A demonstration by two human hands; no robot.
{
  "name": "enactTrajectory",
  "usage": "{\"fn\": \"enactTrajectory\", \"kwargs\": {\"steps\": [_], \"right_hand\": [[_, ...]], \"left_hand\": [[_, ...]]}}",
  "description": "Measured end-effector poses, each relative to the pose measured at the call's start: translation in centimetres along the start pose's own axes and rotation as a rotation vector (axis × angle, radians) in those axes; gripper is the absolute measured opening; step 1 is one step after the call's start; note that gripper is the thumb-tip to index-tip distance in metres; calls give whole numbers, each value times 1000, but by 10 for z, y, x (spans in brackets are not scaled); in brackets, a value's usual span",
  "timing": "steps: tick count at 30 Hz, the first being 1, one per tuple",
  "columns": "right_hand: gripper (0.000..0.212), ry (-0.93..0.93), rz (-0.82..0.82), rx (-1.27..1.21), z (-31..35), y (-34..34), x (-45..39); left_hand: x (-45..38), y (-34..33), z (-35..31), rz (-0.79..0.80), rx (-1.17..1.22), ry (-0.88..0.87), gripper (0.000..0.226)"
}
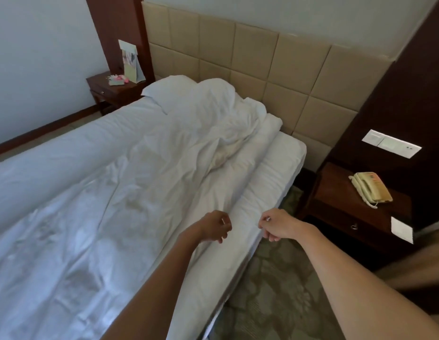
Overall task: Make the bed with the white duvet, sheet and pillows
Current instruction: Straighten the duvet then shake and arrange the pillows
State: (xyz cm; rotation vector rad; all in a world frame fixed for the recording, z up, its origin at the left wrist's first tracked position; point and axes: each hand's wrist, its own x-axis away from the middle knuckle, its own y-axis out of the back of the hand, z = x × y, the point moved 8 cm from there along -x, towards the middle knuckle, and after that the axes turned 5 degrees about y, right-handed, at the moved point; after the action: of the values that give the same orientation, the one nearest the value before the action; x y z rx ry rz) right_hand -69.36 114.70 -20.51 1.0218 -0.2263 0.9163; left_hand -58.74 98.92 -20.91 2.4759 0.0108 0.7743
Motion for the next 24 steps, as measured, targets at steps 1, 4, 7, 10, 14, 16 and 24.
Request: {"fn": "enactTrajectory", "kwargs": {"steps": [1, 4, 7, 10, 14, 16, 24], "right_hand": [[21, -8, -2, -2, -5, 12, -8], [21, 4, 3, 0, -21, 48, -36], [21, 29, 28, 25, -38, 83, -73], [22, 66, 36, 56, -55, 121, -112], [21, 101, 81, 105, -81, 175, -146], [21, 107, 114, 149, -95, 207, -159], [22, 171, 119, 196, -97, 301, -240]], "left_hand": [[-13, 2, -8, -1, -1, 3, 14], [-57, 4, -34, 2, -40, -3, 15], [-103, 2, -65, -22, -43, 0, 15], [-148, 0, -97, -60, -25, 10, 13], [-196, 0, -138, -109, 11, 60, 13], [-216, 0, -162, -124, 22, 70, 13], [-301, 21, -206, -233, 46, 110, 15]]}}
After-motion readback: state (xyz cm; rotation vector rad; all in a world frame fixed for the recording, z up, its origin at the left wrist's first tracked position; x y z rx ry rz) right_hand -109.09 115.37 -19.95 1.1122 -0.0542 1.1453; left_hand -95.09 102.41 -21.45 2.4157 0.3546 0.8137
